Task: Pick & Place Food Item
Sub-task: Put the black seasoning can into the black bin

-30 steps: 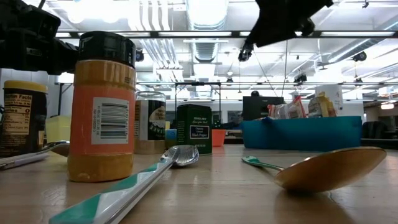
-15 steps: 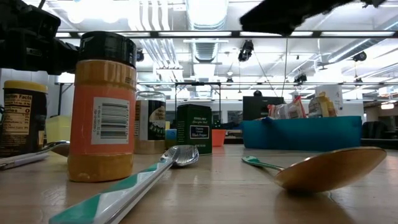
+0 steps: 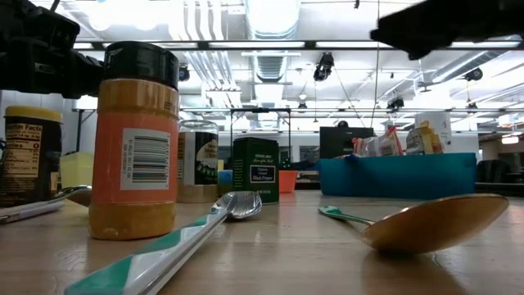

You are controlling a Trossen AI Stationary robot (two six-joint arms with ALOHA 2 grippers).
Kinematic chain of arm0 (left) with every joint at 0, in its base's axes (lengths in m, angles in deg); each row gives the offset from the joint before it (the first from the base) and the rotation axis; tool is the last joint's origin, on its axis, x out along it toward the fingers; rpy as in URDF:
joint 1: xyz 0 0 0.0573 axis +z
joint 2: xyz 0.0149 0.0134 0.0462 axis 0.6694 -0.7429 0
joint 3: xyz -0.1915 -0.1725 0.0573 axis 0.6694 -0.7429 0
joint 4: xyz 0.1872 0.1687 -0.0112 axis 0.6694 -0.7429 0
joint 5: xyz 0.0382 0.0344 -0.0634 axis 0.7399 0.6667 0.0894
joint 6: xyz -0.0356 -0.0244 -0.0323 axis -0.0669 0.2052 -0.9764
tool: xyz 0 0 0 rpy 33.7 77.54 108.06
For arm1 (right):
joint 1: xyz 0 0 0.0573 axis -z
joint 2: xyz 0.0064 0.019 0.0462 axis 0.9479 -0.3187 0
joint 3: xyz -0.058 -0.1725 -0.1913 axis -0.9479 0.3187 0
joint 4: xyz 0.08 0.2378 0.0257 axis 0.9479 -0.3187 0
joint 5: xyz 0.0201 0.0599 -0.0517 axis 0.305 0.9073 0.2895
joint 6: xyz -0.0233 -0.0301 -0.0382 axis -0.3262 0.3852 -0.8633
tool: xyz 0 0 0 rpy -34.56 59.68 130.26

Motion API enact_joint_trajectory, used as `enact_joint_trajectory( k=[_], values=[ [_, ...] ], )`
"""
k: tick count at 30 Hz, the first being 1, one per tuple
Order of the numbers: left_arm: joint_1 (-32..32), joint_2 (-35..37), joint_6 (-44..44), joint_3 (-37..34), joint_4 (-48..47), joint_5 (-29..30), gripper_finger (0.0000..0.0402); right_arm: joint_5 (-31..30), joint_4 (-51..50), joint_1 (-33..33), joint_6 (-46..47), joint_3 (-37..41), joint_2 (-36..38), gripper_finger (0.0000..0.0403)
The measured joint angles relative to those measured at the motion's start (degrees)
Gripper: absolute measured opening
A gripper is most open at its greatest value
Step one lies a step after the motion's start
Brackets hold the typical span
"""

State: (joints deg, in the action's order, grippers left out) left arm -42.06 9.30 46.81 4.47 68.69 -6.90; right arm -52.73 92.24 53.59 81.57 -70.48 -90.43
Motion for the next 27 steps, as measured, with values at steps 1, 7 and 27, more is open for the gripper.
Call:
enact_joint_trajectory(
  k=[1,7,27],
  values=[
    [-0.01,0.00,0.00,0.00,-0.01,0.00,0.0000,0.01,0.05,0.00,-0.74,1.18,1.70,0.0219],
    [0.00,-0.02,0.00,0.00,0.00,0.00,0.0000,0.22,-0.12,-0.02,-1.67,8.27,12.36,0.0219],
    [0.00,-0.02,0.00,0.00,-0.01,0.00,0.0000,3.89,-13.24,-0.07,-8.72,15.49,39.23,0.0219]
  ],
)
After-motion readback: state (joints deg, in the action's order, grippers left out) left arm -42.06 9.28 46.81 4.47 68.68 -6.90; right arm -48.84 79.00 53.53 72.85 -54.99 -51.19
